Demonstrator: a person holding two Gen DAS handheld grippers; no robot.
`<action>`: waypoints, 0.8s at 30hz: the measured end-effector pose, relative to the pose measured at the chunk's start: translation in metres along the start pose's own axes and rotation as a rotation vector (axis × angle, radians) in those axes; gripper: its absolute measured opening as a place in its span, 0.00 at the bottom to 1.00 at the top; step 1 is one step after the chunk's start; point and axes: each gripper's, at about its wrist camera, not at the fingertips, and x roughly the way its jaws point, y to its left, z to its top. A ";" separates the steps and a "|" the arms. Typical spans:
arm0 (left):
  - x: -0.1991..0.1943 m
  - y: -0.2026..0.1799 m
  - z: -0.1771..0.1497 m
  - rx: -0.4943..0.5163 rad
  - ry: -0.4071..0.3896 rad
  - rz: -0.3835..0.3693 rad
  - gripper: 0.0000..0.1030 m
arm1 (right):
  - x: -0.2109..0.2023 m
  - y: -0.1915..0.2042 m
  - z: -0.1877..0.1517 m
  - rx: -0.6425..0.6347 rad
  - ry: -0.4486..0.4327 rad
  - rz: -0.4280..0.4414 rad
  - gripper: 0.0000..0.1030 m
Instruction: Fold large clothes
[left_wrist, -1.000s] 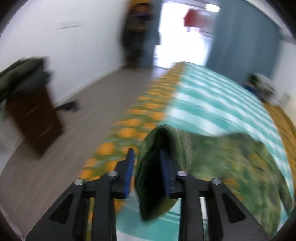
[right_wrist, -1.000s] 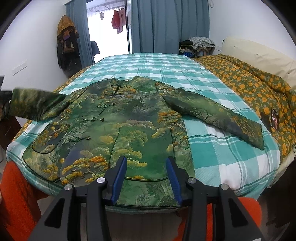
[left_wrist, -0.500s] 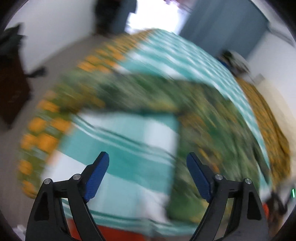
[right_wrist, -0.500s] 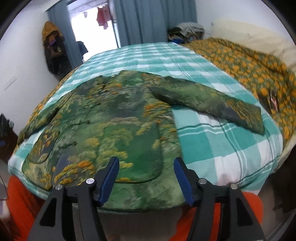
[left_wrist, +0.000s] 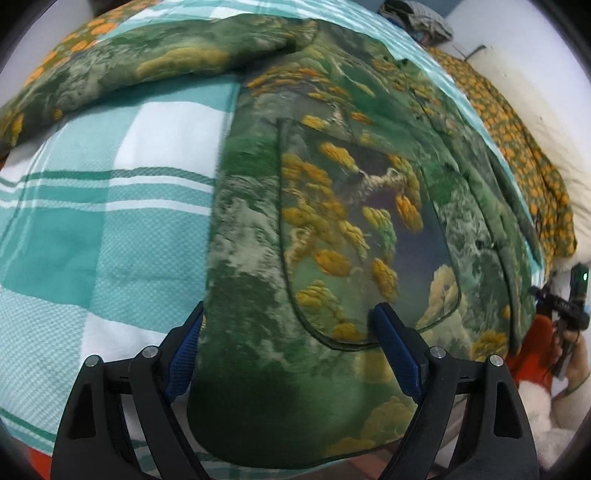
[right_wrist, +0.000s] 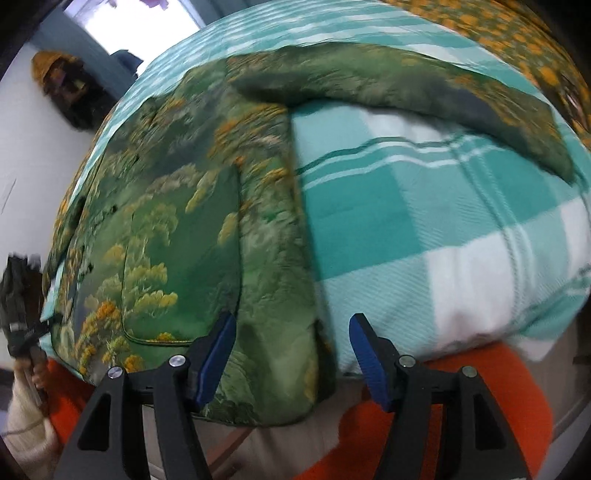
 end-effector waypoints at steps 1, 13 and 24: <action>0.000 -0.003 -0.001 0.010 0.004 -0.009 0.65 | 0.005 0.004 0.000 -0.017 0.004 -0.006 0.63; -0.024 -0.024 -0.013 0.059 -0.026 -0.007 0.17 | -0.001 0.032 0.004 -0.130 -0.010 -0.041 0.15; -0.044 -0.029 -0.020 0.071 -0.111 0.091 0.68 | -0.010 0.027 0.009 -0.101 -0.089 -0.110 0.35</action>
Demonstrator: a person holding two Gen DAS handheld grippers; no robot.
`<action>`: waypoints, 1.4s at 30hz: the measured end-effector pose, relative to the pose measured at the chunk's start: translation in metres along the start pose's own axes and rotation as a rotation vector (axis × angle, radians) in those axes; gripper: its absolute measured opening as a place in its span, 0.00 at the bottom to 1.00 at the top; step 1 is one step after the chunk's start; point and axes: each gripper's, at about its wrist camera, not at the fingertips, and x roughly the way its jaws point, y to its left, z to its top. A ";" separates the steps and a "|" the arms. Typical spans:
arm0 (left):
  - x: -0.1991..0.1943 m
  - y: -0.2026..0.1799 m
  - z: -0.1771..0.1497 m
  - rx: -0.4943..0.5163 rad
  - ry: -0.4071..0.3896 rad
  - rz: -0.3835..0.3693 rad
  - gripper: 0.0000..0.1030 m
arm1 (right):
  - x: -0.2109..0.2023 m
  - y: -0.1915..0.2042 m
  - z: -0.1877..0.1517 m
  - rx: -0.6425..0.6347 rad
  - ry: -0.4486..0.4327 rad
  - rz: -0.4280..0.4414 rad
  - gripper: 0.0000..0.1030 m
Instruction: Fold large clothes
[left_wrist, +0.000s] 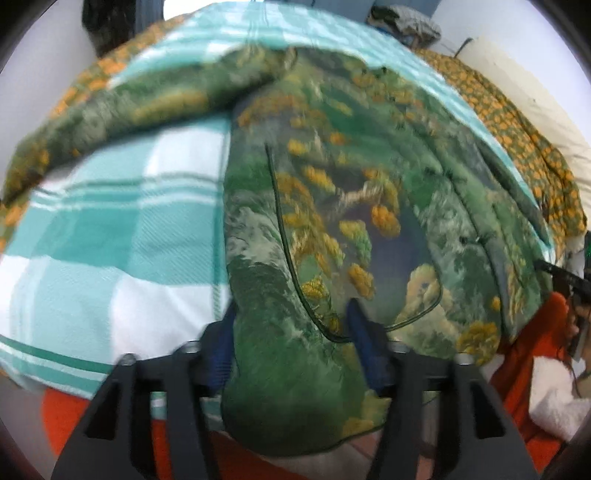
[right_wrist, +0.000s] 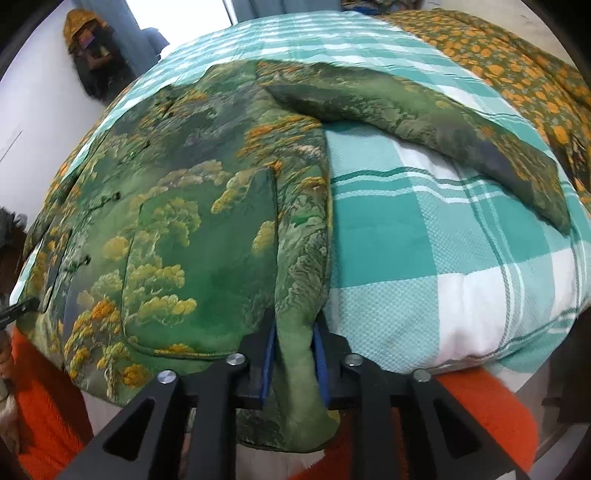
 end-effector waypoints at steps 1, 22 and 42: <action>-0.010 0.001 0.002 -0.001 -0.031 0.003 0.71 | -0.008 0.001 0.001 0.005 -0.034 -0.013 0.43; -0.040 -0.088 0.033 0.037 -0.301 -0.026 0.98 | -0.075 0.064 -0.023 -0.049 -0.308 -0.040 0.63; 0.064 -0.097 0.004 0.033 -0.100 0.149 0.99 | -0.065 0.073 -0.036 -0.052 -0.297 0.048 0.63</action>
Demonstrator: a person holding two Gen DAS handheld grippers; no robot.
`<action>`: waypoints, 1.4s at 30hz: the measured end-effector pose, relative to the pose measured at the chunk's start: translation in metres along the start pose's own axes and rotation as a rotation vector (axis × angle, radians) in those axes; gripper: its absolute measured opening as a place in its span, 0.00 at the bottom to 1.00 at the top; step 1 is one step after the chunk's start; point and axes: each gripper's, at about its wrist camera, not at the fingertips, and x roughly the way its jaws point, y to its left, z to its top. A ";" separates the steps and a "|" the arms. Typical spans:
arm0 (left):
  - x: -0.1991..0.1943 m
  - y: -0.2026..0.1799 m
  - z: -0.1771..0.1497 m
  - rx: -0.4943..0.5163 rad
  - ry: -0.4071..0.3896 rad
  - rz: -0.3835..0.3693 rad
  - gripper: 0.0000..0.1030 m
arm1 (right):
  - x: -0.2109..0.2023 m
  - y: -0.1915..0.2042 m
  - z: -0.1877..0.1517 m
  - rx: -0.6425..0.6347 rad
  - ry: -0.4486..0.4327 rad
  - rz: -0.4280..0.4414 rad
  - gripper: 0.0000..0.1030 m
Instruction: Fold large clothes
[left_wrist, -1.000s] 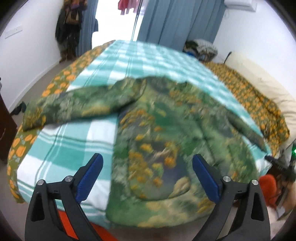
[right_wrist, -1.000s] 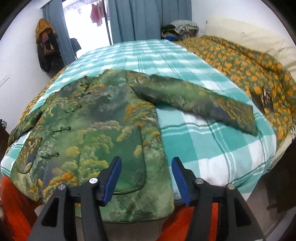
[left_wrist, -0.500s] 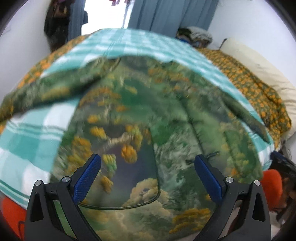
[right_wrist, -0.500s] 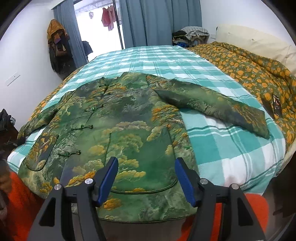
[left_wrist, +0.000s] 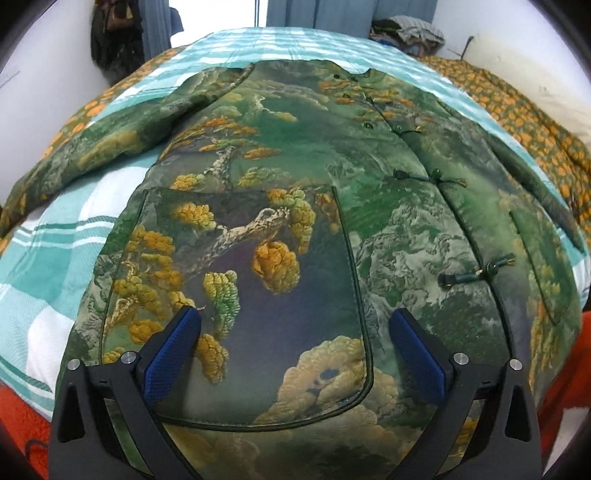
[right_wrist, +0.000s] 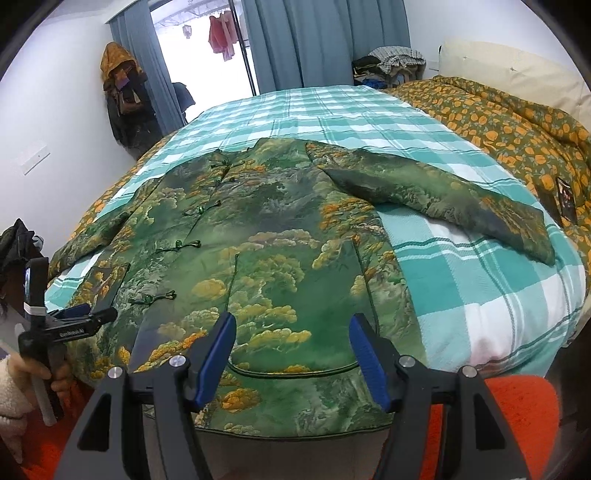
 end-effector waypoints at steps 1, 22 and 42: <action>0.000 0.000 0.000 0.008 0.005 0.003 0.99 | 0.000 0.001 0.000 -0.002 -0.001 0.002 0.63; 0.004 -0.011 0.001 0.125 0.065 0.049 0.99 | 0.010 0.002 -0.003 0.016 0.029 0.014 0.63; -0.079 0.012 0.027 0.027 -0.144 0.012 0.99 | 0.009 -0.125 0.031 0.318 -0.108 -0.137 0.63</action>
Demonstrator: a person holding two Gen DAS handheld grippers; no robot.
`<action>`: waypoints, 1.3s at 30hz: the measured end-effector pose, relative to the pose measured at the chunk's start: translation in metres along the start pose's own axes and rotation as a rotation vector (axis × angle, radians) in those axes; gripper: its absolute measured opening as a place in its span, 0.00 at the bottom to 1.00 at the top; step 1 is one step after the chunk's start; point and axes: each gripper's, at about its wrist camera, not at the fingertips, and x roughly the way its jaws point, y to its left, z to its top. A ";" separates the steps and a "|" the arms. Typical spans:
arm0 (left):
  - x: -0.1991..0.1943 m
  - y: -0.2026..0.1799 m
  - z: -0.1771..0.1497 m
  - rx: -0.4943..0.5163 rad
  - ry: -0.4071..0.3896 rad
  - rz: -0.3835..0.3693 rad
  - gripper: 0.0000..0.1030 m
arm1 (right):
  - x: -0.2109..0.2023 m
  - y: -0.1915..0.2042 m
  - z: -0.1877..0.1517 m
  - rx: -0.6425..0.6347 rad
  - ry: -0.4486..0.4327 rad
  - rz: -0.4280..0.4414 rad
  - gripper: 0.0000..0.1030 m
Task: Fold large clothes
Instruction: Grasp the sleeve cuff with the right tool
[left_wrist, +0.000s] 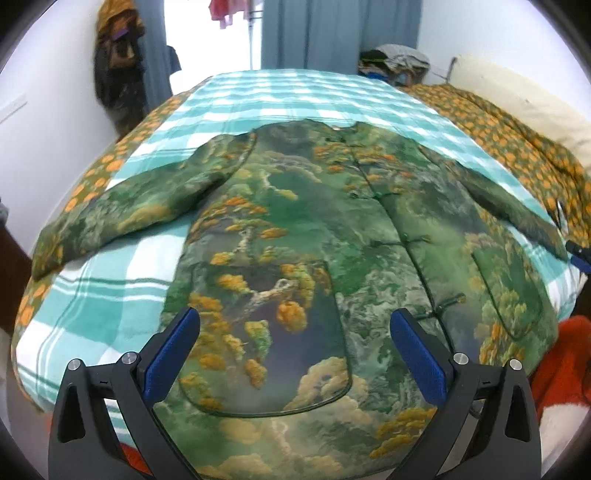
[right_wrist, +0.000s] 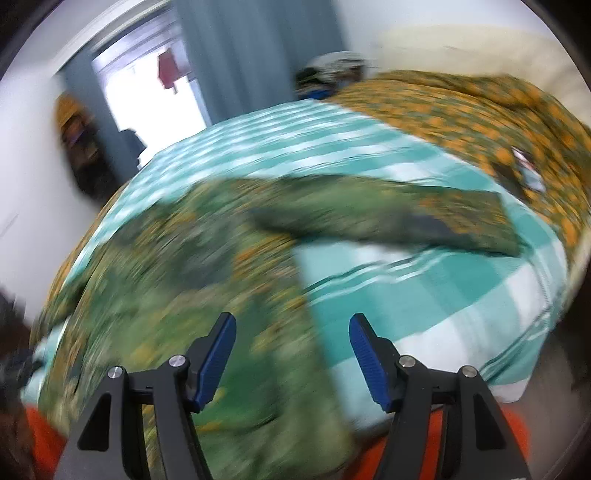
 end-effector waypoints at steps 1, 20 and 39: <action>0.001 0.002 0.000 -0.008 -0.001 0.005 0.99 | 0.007 -0.019 0.008 0.061 -0.004 -0.017 0.63; 0.012 -0.002 -0.001 -0.019 0.060 0.064 0.99 | 0.108 -0.169 0.031 0.645 -0.045 -0.038 0.63; 0.025 -0.027 -0.005 0.018 0.104 0.078 0.99 | 0.125 -0.198 0.043 0.695 -0.122 -0.023 0.63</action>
